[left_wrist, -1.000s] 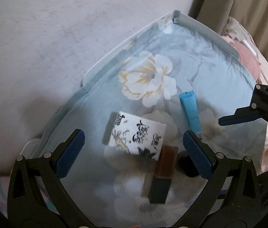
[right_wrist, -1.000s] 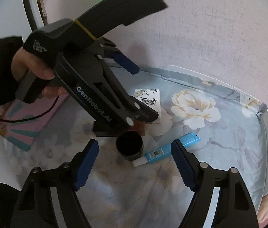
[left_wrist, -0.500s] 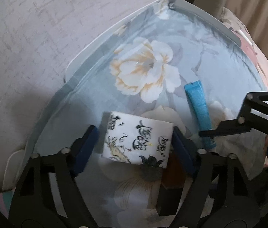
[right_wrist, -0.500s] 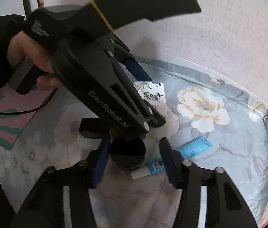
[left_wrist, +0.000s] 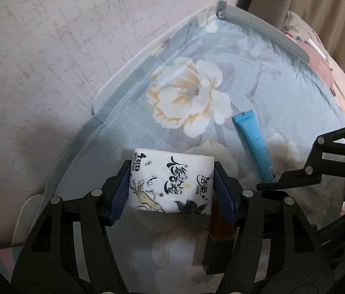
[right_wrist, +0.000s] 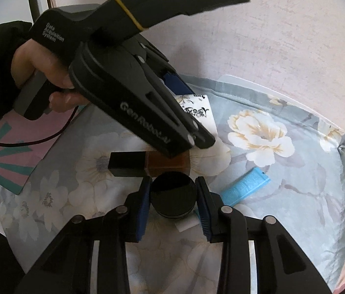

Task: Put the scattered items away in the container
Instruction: 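Grasp the white tissue pack with the left tool while the right tool grasps the black jar, then carry the tissue pack and black jar over the box and open both tools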

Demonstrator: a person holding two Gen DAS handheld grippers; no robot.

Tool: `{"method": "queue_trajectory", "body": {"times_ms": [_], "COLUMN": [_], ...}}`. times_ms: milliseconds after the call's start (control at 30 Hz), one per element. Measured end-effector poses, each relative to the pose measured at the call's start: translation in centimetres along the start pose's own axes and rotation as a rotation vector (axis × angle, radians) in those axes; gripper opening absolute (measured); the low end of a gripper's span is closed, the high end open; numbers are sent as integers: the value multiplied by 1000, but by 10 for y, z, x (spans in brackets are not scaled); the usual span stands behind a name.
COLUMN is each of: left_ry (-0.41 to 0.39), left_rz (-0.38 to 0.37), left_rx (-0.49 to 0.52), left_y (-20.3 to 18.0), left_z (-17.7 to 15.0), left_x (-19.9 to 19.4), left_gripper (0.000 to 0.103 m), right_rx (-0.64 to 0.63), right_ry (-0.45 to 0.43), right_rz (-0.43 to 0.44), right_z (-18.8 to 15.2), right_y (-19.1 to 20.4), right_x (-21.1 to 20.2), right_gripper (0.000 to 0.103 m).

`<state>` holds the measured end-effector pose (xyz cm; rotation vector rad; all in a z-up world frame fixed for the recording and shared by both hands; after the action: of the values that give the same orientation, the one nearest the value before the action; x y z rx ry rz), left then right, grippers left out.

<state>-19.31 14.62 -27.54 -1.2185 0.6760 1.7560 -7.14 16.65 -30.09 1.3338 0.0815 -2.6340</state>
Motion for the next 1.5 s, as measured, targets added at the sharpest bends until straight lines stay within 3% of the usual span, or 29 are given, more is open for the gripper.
{"method": "queue_trajectory", "body": {"times_ms": [467,767,1033,1167,1500], "left_ry": [-79,-134,-187,-209,-237], "left_rz": [49,139,237,288,379], "left_rx": [-128,-272,-440,-539,-778], "left_y": [10,22,39,50,64], "left_z": [1,-28,-81,-115,-201], "left_x": [-76,-144,-212,-244,-288], "left_gripper": [60,60,60,60,60], "right_rx": [39,6,-113,-149,-264], "right_ry": [-48,-46,-56,-25,20], "right_rz": [68,99,133,193,358], "right_z": [19,52,118,145,199], "right_y": [-8,1,28,50,150], "right_x": [-56,-92,-103,-96,-72], "right_gripper": [33,33,33,33,33]}}
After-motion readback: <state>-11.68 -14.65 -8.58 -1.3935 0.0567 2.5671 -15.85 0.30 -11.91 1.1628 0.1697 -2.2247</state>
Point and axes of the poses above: each gripper's, at about its wrist camera, not at the fingertips, and x roughly the way its jaws point, y to its left, z to its top, the point moved 6 cm from there along x, roughly the way its jaws point, and after that the axes turned 1 degree about -y, right-handed, at the moved point
